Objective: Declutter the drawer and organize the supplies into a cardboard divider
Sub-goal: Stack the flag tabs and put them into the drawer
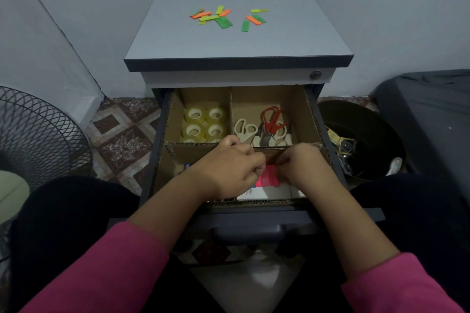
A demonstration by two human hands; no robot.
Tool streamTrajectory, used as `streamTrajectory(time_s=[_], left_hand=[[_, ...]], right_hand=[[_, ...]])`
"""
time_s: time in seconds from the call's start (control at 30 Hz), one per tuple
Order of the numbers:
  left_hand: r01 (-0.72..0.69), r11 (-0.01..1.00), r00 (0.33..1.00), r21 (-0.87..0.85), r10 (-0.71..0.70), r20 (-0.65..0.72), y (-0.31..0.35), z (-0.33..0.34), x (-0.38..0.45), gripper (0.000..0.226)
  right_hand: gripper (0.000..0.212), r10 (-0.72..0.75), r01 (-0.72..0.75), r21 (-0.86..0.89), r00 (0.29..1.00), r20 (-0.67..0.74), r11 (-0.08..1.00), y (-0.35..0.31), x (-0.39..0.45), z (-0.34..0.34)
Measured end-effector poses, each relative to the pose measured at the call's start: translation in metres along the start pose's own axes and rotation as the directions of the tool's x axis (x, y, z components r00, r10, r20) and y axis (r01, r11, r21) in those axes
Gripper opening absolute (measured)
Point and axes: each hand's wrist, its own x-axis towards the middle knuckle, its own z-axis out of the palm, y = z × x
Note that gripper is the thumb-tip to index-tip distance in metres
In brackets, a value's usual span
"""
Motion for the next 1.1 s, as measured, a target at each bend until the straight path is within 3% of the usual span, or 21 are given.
streamTrajectory(time_s=[0.13,0.33,1.1], left_hand=[[-0.058,0.994,0.998,0.095,0.058,-0.003,0.0039,0.0028,0.0005,0.020],[-0.078,0.986,0.997,0.148,0.073,0.040,0.0055,0.0048,0.0026,0.024],[-0.064,0.984,0.995,0.167,0.051,0.082,0.0073,0.0039,0.0022,0.023]], right_hand=[[0.023,-0.037,0.051,-0.219,0.997,0.068,0.974,-0.0027,0.0002,-0.0029],[0.034,-0.106,0.125,-0.248,0.990,0.090,0.961,0.0042,-0.0031,0.0014],[0.025,-0.143,0.157,-0.288,0.987,0.070,0.945,-0.0030,-0.0057,0.0051]])
